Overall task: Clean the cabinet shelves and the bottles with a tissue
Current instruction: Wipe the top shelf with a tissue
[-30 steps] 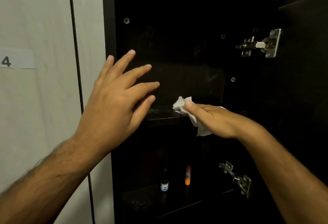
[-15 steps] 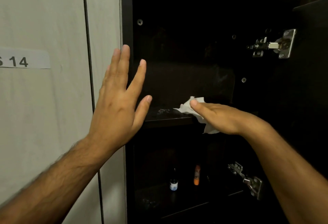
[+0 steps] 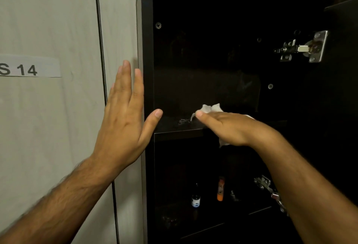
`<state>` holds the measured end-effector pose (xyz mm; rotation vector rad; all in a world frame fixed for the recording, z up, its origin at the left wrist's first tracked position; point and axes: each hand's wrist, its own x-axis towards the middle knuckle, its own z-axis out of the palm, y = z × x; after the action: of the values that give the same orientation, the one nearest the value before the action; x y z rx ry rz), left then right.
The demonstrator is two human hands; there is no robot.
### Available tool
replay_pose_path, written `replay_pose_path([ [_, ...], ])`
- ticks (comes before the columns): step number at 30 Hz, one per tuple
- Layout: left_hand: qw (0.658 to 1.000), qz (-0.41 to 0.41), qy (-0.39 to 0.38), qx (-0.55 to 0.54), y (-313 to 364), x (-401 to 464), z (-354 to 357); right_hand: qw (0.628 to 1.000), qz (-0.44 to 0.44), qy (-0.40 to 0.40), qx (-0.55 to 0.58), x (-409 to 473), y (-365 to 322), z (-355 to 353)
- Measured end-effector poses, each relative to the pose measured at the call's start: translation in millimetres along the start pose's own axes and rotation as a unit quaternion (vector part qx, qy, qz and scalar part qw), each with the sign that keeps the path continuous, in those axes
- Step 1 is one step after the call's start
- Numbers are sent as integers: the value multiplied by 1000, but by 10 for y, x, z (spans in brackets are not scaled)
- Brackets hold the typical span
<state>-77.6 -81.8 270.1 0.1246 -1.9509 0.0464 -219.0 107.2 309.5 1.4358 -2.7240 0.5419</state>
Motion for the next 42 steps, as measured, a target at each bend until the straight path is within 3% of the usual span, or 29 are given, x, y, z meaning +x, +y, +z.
replay_pose_path([
  [4,1000,-7,-5,-4,-52,-35,-16,996,-84,-6,33,-65,-191,108],
  [8,1000,-7,-14,-1,-117,-47,-55,993,-4,-16,115,-129,11,-52],
  [11,1000,-10,-14,-8,-133,-46,-49,997,42,-33,57,14,-87,-54],
  [15,999,-12,-12,-35,-116,-57,-12,998,-68,-17,-7,48,-301,144],
  [17,999,-13,-15,-45,-113,-63,-2,994,-74,-32,76,-20,-255,130],
  [20,999,-10,-20,-42,-138,-64,-2,980,-6,-64,189,-39,-108,-12],
  [23,999,-9,-23,-41,-155,-66,4,995,21,-59,81,62,-181,-10],
  [26,998,-12,-21,-54,-138,-69,40,996,-73,-39,-17,70,-421,111],
  [29,998,-14,-17,-62,-127,-71,49,991,-123,-50,26,8,-413,140],
  [33,998,-6,-24,-53,-130,-70,28,981,-85,-91,149,-55,-197,31],
  [35,998,-7,-20,-51,-115,-68,19,993,-56,-69,77,11,-245,21],
  [38,998,-11,-17,-54,-113,-68,9,993,-101,-49,-45,116,-568,132],
  [42,999,-6,-17,-49,-124,-62,-12,988,-140,-55,37,152,-684,229],
])
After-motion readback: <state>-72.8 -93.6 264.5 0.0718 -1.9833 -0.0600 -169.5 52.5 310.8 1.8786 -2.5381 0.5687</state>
